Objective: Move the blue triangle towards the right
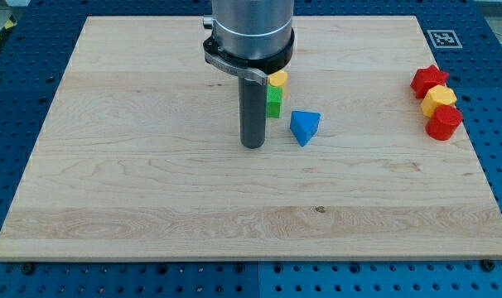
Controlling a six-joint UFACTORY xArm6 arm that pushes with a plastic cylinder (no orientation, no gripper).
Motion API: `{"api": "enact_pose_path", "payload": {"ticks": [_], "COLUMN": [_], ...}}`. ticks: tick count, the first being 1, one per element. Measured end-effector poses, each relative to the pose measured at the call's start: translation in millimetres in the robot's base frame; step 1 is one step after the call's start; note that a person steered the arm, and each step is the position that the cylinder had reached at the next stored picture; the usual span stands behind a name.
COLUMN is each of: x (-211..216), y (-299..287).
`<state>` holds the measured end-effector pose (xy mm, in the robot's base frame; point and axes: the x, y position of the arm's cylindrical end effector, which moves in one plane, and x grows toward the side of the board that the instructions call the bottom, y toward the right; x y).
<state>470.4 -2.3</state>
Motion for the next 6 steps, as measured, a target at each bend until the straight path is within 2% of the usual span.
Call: {"api": "enact_pose_path", "payload": {"ticks": [6], "x": [-11.7], "y": [73.3]}}
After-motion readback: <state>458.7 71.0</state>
